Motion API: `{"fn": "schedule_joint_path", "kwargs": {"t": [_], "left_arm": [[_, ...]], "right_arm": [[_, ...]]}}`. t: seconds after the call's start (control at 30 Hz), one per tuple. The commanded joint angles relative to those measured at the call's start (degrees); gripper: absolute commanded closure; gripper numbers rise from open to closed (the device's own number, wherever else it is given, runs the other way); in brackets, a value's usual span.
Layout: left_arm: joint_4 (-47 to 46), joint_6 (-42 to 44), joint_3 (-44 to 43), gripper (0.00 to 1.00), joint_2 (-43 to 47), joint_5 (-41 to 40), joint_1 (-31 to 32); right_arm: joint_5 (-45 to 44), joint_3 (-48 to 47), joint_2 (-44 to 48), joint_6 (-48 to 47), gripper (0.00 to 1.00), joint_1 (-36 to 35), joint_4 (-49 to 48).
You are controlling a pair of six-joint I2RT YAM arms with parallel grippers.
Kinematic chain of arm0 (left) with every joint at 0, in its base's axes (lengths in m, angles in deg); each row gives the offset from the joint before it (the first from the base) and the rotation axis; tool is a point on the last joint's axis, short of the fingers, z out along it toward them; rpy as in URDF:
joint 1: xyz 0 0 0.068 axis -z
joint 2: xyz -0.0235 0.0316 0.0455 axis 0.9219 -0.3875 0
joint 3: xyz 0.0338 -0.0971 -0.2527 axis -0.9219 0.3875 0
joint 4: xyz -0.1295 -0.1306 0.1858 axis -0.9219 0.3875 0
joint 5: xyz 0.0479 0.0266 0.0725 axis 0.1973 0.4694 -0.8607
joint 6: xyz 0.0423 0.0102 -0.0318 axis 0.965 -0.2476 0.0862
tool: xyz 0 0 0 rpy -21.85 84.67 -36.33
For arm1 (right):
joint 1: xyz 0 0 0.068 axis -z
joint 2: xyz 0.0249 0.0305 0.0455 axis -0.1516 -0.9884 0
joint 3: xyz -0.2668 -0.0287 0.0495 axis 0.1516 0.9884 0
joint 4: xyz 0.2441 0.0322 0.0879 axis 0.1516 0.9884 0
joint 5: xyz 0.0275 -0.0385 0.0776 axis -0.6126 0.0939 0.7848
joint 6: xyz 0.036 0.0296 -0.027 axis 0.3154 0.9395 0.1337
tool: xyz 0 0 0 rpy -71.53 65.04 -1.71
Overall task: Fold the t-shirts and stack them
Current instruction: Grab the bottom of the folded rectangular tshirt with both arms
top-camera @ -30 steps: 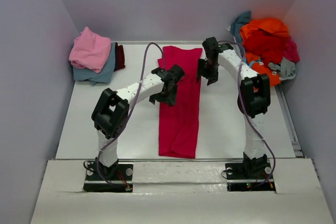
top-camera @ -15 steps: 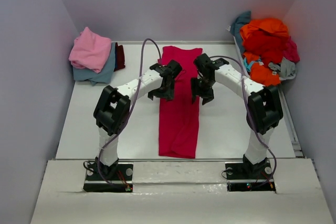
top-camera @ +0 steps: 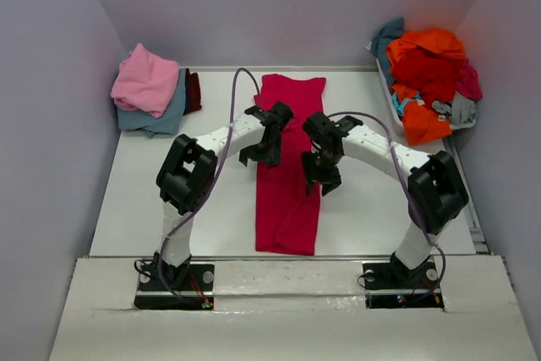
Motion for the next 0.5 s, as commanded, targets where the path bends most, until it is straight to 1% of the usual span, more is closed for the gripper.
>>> {"fn": "schedule_joint_path", "kwargs": {"t": [0.0, 0.23, 0.33, 0.47], "left_arm": [[0.89, 1.29, -2.97, 0.23, -1.23, -0.37, -0.22], [1.42, 1.9, -5.96, 0.23, -3.52, -0.37, -0.75], [1.69, 1.99, -6.58, 0.23, -4.31, -0.02, -0.75], [1.16, 2.08, -5.88, 0.23, -3.61, -0.02, -0.75]], "right_arm": [[1.8, 2.48, 2.73, 1.84, 0.44, -2.68, -0.49], [3.3, 5.12, 1.68, 2.36, 0.45, -6.9, -1.54], [3.21, 5.56, 0.8, 3.59, 0.47, -9.44, -2.07], [3.82, 6.08, 0.54, 5.96, 0.48, -14.01, -3.39]]}}
